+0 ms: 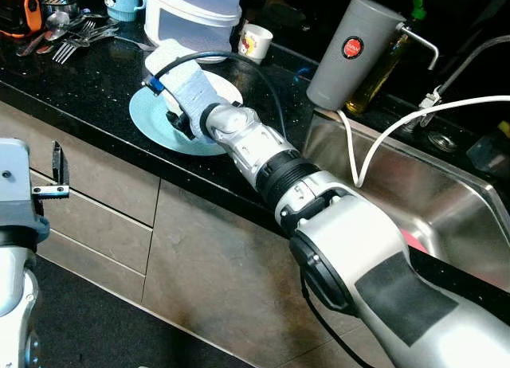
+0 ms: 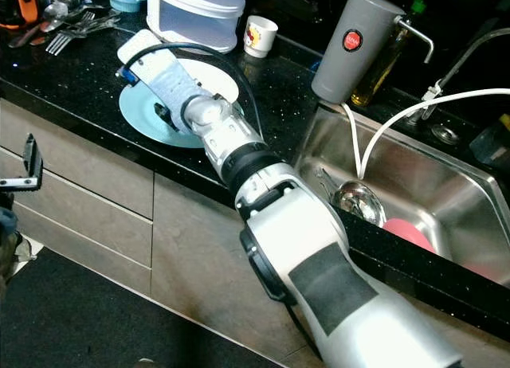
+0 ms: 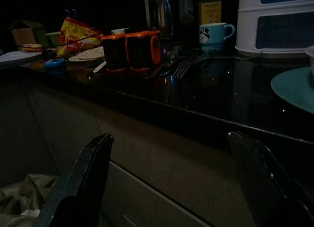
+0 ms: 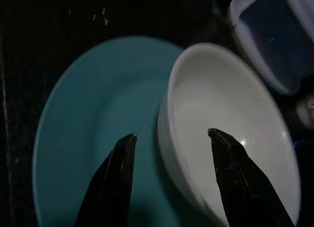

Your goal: Kitchen organization

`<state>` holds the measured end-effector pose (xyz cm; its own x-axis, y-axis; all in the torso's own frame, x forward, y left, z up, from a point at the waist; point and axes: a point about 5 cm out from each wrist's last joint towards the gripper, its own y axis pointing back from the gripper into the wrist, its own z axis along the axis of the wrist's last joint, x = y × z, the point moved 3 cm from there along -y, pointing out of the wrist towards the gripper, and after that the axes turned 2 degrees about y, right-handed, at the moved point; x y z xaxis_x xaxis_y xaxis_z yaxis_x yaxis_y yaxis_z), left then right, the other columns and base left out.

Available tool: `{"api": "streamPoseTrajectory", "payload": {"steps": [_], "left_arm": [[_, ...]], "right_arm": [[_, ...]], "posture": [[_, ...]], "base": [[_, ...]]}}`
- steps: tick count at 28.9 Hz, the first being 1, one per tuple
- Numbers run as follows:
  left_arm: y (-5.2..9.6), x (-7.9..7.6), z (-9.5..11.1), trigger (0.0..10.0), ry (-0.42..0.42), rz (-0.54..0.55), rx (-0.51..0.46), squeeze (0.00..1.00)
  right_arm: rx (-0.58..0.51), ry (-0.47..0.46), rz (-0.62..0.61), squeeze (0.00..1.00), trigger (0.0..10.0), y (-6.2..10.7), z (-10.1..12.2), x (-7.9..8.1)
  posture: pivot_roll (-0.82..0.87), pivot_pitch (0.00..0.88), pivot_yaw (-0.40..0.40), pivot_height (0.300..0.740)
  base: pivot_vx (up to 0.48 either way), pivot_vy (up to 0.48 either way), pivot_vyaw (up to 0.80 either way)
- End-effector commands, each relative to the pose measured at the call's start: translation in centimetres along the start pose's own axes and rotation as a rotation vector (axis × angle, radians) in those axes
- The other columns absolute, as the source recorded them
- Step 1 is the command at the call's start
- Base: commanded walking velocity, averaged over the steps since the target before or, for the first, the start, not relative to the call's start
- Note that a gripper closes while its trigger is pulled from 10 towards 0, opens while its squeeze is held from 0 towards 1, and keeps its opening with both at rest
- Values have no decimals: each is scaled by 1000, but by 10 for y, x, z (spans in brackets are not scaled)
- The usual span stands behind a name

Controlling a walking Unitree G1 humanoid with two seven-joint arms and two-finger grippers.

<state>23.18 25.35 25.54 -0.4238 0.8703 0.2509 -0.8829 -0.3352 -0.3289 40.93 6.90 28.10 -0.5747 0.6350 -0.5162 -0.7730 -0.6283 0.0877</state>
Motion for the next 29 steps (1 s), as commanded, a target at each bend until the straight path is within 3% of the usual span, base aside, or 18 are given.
{"api": "streamPoseTrajectory", "payload": {"steps": [1,6,7,9,10,27,29], "left_arm": [[3,-5,2,10000,18,-15,-3,0],[4,-6,2,10000,20,-16,0,0],[4,-6,2,10000,22,-15,-1,0],[4,-6,2,10000,23,-14,-1,0],[4,-6,2,10000,26,-13,-2,0],[2,-6,4,10000,30,-12,-14,0],[2,-8,6,10000,33,-15,-19,0]], "right_arm": [[65,12,4,0,10000,2,-14,-5],[84,15,6,0,10000,2,-17,-5],[96,12,20,0,6549,3,-19,-4],[104,10,30,0,6549,3,-21,-4],[109,-11,36,0,0,4,-23,-5],[63,-34,40,0,0,5,-15,-13],[-5,-84,31,0,0,6,-5,-18]], "posture": [[322,42,-258,740],[317,44,-260,740],[312,44,-261,740],[308,44,-262,740],[307,44,-261,740],[304,27,-260,740],[304,26,-257,740]], "base": [[0,0,0],[0,0,0],[0,0,0],[0,0,0],[0,0,0],[0,0,0],[0,0,0]]}}
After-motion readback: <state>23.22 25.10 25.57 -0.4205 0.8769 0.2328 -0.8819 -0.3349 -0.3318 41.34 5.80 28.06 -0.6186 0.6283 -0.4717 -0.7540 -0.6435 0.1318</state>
